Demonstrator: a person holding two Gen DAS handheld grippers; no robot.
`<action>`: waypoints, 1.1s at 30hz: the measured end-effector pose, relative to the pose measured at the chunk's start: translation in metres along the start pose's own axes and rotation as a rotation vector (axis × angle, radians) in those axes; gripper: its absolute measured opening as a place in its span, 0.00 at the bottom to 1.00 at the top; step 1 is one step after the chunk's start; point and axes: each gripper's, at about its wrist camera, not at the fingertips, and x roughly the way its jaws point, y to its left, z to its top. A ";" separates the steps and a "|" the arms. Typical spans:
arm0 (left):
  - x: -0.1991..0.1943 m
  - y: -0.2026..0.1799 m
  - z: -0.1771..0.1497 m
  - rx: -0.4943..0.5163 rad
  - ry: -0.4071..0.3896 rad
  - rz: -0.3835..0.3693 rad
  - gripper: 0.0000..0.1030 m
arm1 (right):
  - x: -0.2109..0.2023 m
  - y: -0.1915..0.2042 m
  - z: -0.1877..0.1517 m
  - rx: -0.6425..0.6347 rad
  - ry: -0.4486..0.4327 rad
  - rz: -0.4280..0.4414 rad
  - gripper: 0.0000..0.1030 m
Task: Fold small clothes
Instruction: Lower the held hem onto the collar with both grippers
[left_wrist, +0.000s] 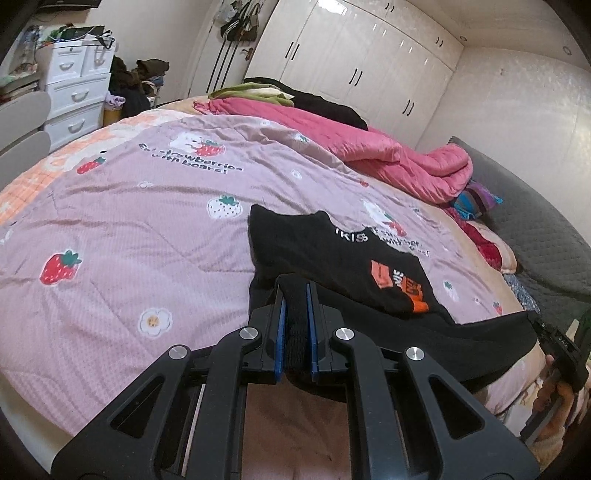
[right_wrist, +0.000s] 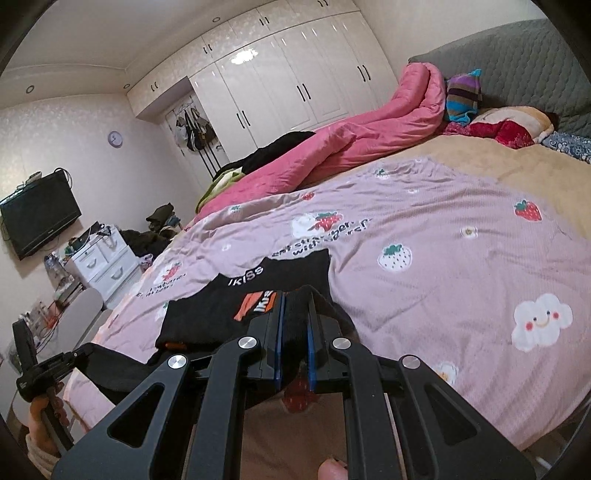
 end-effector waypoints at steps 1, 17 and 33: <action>0.001 0.000 0.002 0.000 -0.005 0.001 0.04 | 0.002 0.000 0.001 -0.001 -0.002 -0.003 0.08; 0.033 0.004 0.029 -0.014 -0.048 0.021 0.04 | 0.042 0.005 0.026 0.003 -0.033 -0.026 0.08; 0.064 0.003 0.065 -0.018 -0.133 0.080 0.04 | 0.107 0.016 0.068 0.005 -0.048 -0.055 0.08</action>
